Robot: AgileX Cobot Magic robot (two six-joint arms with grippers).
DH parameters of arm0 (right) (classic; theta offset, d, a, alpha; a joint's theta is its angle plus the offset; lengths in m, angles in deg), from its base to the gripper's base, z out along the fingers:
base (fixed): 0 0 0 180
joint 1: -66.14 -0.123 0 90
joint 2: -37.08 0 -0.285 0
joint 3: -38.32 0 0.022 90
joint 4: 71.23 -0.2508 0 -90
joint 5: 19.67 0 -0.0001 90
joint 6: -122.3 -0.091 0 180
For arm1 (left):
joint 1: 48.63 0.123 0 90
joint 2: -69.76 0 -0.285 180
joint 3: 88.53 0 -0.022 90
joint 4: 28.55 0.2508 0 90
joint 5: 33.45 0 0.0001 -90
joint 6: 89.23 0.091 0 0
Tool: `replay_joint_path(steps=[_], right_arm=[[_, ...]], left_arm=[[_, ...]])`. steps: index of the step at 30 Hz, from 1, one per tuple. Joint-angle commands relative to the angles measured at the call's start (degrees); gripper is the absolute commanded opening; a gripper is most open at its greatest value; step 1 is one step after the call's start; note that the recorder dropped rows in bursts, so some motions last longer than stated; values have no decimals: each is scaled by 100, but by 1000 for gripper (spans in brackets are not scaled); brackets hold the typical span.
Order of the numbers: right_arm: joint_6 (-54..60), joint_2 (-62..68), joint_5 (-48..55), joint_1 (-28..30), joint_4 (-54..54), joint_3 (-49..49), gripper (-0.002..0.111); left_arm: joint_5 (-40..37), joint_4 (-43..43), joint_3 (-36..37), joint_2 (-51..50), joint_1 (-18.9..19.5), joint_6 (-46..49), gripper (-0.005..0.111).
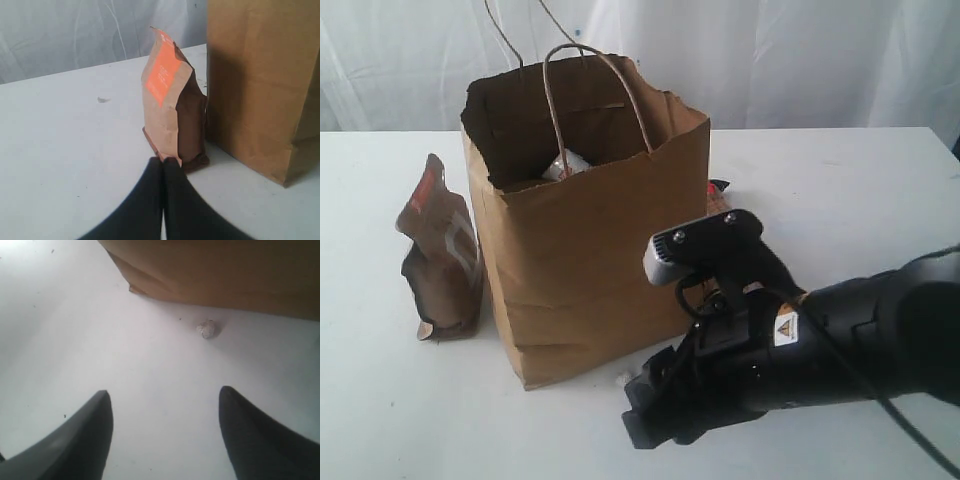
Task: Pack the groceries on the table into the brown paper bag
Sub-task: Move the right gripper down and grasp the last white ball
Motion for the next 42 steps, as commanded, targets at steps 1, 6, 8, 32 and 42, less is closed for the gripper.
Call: replay_joint_path(steps=[1, 6, 8, 32, 42], right_arm=[[-139, 533, -541, -88, 40, 45, 58], [-381, 1070, -1039, -88, 40, 45, 58], [-381, 1272, -1173, -88, 40, 45, 58], [-694, 2374, -1444, -88, 29, -539, 58], [-717, 2927, -1309, -88, 29, -870, 53]], left_arm=[[28, -67, 20, 27, 8, 1, 0], [28, -67, 20, 27, 8, 1, 0], [28, -67, 20, 27, 8, 1, 0], [28, -67, 20, 27, 8, 1, 0], [28, -67, 20, 27, 8, 1, 0]])
